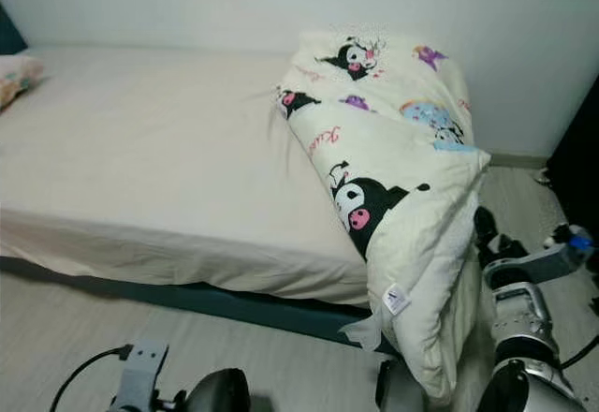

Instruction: Clean up the room

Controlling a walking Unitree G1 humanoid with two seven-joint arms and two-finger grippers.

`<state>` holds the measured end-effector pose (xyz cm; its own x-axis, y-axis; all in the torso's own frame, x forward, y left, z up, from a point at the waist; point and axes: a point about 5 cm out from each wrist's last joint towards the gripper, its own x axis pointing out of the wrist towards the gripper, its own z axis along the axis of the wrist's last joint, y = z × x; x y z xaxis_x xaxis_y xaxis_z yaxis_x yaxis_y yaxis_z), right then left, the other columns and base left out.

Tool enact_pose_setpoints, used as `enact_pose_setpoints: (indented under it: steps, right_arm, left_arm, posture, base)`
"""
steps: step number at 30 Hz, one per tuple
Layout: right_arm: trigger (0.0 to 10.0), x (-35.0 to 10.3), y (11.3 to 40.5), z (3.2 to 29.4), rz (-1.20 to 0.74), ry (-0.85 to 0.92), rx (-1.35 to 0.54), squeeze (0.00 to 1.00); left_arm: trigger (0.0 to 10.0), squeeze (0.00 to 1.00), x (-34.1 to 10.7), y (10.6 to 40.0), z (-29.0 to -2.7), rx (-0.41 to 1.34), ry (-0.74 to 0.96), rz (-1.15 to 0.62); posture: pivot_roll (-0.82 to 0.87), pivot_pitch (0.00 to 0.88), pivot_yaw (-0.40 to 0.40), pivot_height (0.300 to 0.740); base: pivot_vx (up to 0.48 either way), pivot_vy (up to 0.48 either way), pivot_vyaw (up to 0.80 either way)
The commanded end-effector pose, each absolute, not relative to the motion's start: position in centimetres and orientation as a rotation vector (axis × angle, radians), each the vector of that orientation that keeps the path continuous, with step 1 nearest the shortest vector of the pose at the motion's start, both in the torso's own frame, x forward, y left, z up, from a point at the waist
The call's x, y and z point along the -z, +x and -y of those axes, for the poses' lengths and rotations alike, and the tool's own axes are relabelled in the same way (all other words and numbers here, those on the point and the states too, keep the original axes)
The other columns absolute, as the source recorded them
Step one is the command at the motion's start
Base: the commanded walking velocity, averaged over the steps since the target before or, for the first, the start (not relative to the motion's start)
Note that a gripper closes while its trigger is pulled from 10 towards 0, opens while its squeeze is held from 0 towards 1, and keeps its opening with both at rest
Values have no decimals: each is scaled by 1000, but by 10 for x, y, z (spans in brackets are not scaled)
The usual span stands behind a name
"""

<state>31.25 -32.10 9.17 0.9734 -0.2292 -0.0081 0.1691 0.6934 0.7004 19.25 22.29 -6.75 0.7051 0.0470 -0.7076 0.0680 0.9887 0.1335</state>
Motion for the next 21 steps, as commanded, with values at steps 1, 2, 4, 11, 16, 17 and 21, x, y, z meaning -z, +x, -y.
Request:
enact_pose_setpoints:
  steps: [1,2,4,11,16,17,21]
  right_arm:
    - [10000,-90,316,312,83,819,177,0]
    - [10000,-91,318,308,96,851,144,0]
    - [10000,-92,319,305,104,874,121,0]
    - [10000,-97,330,273,152,984,-99,0]
    - [10000,-108,333,248,206,1004,-322,0]
    - [10000,-110,334,244,211,1000,-350,0]
    - [10000,-116,336,236,217,979,-407,0]
  left_arm:
    - [10000,0,71,182,-229,22,173,-819]
    - [10000,0,71,181,-230,32,180,-819]
    - [10000,0,72,180,-230,39,185,-819]
    - [10000,0,73,174,-234,58,197,-822]
    - [10000,0,72,173,-236,58,201,-822]
    - [10000,0,72,173,-236,59,202,-821]
    - [10000,0,72,174,-235,67,208,-822]
  posture:
    - [100,183,74,486]
    - [104,190,78,481]
    - [104,190,78,476]
    - [121,210,89,471]
    - [122,211,88,471]
    - [124,206,88,471]
    - [123,198,90,471]
  base:
    - [0,0,0]
    - [0,0,0]
    - [0,0,0]
    - [0,0,0]
    - [0,0,0]
    - [0,0,0]
    - [0,0,0]
